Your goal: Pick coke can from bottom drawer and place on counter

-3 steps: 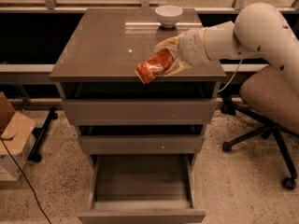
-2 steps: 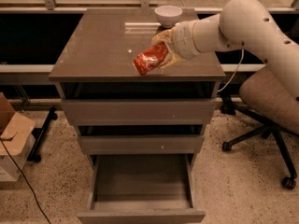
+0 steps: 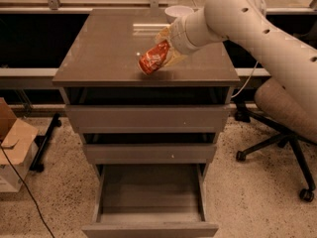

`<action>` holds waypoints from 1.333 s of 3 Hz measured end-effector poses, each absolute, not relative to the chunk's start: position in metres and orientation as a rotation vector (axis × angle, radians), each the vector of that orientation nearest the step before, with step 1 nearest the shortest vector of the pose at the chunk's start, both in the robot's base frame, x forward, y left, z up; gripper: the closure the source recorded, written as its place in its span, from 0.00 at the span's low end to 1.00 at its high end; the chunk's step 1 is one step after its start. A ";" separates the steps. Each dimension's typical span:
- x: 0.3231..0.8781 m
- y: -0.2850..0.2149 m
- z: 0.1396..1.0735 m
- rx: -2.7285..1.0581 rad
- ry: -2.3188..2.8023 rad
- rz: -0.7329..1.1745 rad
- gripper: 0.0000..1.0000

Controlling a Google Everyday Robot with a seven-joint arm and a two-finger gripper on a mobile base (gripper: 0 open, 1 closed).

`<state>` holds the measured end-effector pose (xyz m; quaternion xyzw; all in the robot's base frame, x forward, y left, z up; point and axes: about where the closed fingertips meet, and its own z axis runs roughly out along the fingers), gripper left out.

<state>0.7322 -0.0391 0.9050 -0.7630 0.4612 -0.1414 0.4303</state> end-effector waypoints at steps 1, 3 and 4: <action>0.761 -0.039 0.905 -1.961 1.211 -0.434 0.50; 0.779 -0.035 0.903 -2.017 1.237 -0.482 0.04; 0.779 -0.034 0.902 -2.019 1.236 -0.480 0.00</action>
Offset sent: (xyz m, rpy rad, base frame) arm 0.0675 -0.0004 0.0067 -0.2495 0.0200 -0.1078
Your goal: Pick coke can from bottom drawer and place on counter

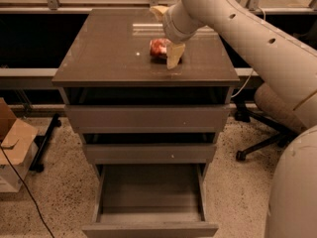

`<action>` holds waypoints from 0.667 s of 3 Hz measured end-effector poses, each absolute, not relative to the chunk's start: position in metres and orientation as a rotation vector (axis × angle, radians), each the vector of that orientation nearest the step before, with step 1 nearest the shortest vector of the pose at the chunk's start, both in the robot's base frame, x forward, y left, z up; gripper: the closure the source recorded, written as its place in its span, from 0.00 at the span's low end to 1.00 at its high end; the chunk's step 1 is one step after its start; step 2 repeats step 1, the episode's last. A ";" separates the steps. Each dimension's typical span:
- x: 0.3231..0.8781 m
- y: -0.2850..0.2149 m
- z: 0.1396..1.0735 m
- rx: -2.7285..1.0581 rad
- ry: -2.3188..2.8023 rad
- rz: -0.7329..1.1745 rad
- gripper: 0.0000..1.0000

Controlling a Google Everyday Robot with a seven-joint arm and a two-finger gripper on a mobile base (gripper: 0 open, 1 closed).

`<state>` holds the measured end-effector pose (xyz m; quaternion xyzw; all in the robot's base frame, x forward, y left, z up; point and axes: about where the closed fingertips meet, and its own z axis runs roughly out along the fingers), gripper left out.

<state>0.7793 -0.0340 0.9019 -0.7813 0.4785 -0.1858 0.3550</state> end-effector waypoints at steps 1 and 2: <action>0.779 -0.034 0.902 -2.019 1.236 -0.480 0.00; 0.779 -0.034 0.902 -2.019 1.236 -0.480 0.00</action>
Offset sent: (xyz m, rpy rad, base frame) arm 0.0000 0.0000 0.0000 0.0000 0.0000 0.0000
